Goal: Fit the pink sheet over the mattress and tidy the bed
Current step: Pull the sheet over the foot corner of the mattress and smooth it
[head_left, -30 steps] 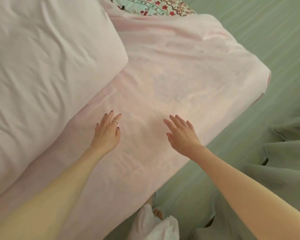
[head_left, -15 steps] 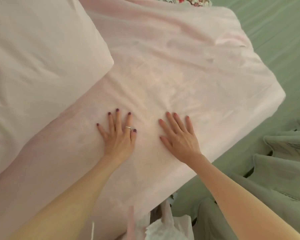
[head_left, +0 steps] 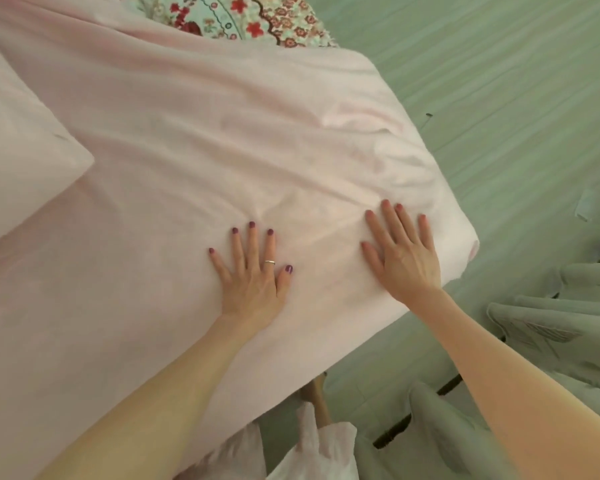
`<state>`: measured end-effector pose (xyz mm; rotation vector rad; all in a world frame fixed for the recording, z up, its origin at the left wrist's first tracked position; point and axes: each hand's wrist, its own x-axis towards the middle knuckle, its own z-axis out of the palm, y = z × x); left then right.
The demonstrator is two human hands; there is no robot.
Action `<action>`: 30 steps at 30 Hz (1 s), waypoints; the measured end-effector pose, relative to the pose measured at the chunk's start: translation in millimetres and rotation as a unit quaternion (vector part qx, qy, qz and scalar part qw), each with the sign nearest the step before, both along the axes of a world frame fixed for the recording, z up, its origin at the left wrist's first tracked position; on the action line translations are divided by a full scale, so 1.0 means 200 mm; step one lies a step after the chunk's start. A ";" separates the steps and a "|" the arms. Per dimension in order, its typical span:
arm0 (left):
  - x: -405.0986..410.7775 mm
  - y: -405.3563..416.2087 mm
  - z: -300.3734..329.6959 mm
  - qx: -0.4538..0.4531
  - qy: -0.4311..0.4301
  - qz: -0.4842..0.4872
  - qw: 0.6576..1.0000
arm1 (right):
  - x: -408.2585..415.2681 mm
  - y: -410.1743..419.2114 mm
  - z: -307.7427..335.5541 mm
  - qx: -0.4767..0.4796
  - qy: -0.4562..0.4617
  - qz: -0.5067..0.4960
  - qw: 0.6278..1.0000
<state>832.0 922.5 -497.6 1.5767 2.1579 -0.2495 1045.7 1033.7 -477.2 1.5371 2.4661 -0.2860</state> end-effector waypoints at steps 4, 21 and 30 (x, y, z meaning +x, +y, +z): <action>0.27 0.20 0.03 -0.015 -0.018 -0.016 1.000 | 0.18 0.17 -0.01 -0.016 0.007 0.016 1.000; 0.26 0.47 0.21 -0.262 -0.086 -0.100 0.956 | 0.26 0.53 0.04 -0.261 0.059 -0.288 0.919; 0.21 0.65 0.26 -0.393 -0.126 -0.092 0.906 | 0.19 0.83 0.08 -0.362 -0.064 -0.217 0.904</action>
